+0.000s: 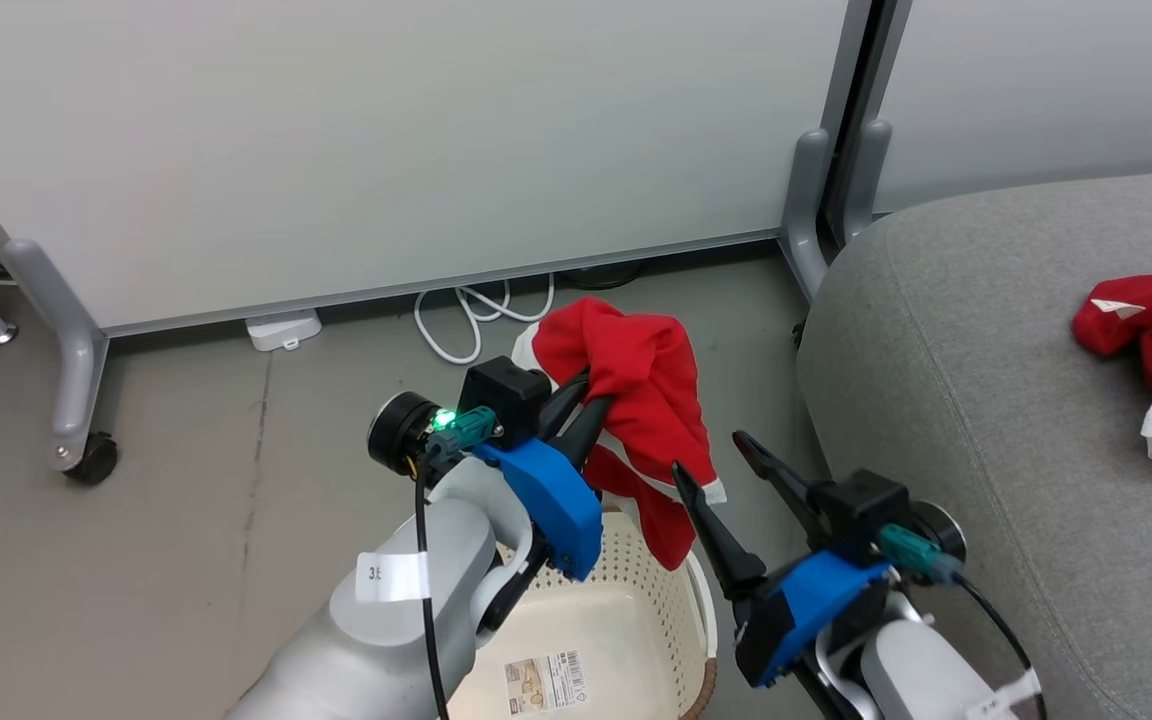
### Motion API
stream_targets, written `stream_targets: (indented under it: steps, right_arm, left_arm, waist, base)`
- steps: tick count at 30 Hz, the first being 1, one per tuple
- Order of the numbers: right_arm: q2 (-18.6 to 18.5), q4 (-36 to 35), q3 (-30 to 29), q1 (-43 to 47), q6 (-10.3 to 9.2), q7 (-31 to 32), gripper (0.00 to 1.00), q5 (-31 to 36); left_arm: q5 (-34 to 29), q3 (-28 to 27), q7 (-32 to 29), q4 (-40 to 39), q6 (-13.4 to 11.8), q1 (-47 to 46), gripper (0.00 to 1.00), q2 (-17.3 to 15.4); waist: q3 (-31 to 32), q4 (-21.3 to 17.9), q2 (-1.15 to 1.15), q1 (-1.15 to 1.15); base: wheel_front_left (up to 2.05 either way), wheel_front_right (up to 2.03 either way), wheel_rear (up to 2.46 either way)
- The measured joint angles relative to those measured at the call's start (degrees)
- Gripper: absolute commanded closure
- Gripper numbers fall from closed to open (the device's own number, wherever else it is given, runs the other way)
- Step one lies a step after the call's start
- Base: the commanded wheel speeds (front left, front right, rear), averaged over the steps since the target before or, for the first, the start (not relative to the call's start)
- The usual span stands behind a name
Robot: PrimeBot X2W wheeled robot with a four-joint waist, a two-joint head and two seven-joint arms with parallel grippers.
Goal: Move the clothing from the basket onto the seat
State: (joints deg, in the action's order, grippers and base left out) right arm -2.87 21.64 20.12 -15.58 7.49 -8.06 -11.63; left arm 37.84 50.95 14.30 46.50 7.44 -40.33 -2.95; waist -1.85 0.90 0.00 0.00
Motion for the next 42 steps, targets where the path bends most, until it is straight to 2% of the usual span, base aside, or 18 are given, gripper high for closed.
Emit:
stream_targets:
  steps: [6, 12, 19, 29, 30, 31, 32, 33, 42]
  right_arm:
    - [0.0, 8.2, 3.5, -5.9, 0.0, 0.9, 0.0, -2.3]
    - [0.0, 15.9, 9.9, -11.0, 0.0, 1.5, 0.0, -6.2]
    - [0.0, 23.6, 14.4, -16.7, 0.0, -1.0, 0.0, -9.7]
    - [0.0, 29.0, 20.0, -20.9, 0.0, -4.1, 0.0, -17.7]
    - [0.0, 29.1, 20.7, -21.2, 0.0, -4.2, 0.13, -18.4]
    - [0.0, 29.4, 21.4, -21.5, 0.0, -4.4, 0.56, -19.1]
    - [0.0, 29.6, 21.9, -21.8, 0.0, -4.7, 0.84, -19.6]
    - [0.0, 29.7, 22.4, -22.0, 0.0, -4.7, 1.0, -20.1]
    - [0.0, 31.5, 25.6, -23.5, 0.0, -6.4, 1.0, -23.4]
  left_arm:
    - [0.7, 1.3, 0.2, 0.3, 0.0, -0.2, 1.0, 0.0]
    - [1.6, 2.3, 0.4, 0.4, 0.0, -0.7, 1.0, 0.0]
    - [2.2, 3.3, 0.5, 0.5, 0.0, -1.1, 1.0, 0.0]
    - [3.0, 4.0, 0.6, 0.7, 0.0, -1.3, 1.0, 0.0]
    - [3.0, 4.2, 0.6, 0.7, 0.0, -1.3, 1.0, 0.0]
    - [3.0, 4.2, 0.6, 0.7, 0.0, -1.3, 1.0, 0.0]
    - [3.1, 4.3, 0.6, 0.7, 0.0, -1.4, 1.0, 0.0]
    - [3.2, 4.3, 0.6, 0.8, 0.0, -1.6, 1.0, 0.0]
    - [3.4, 4.0, 0.7, 1.2, 0.0, -1.9, 1.0, 0.0]
  waist:
    - [-0.2, 0.6, 0.0, 0.0]
    - [-0.4, 1.1, 0.0, 0.0]
    - [-0.5, 1.4, 0.0, 0.0]
    - [-0.5, 1.4, 0.0, 0.0]
    - [-0.5, 1.4, 0.0, 0.0]
    - [-0.5, 1.4, 0.0, 0.0]
    - [-0.5, 1.4, 0.0, 0.0]
    - [-0.6, 1.4, 0.0, 0.0]
    - [-0.3, 0.7, 0.0, 0.0]
  base:
    - [0.0, 0.0, 0.0]
    - [0.0, 0.0, 0.0]
    - [0.0, 0.0, 0.0]
    - [0.0, 0.0, 0.0]
    - [0.0, 0.0, 0.0]
    - [0.0, 0.0, 0.0]
    - [0.0, 0.0, 0.0]
    - [0.0, 0.0, 0.0]
    - [0.0, 0.0, 0.0]
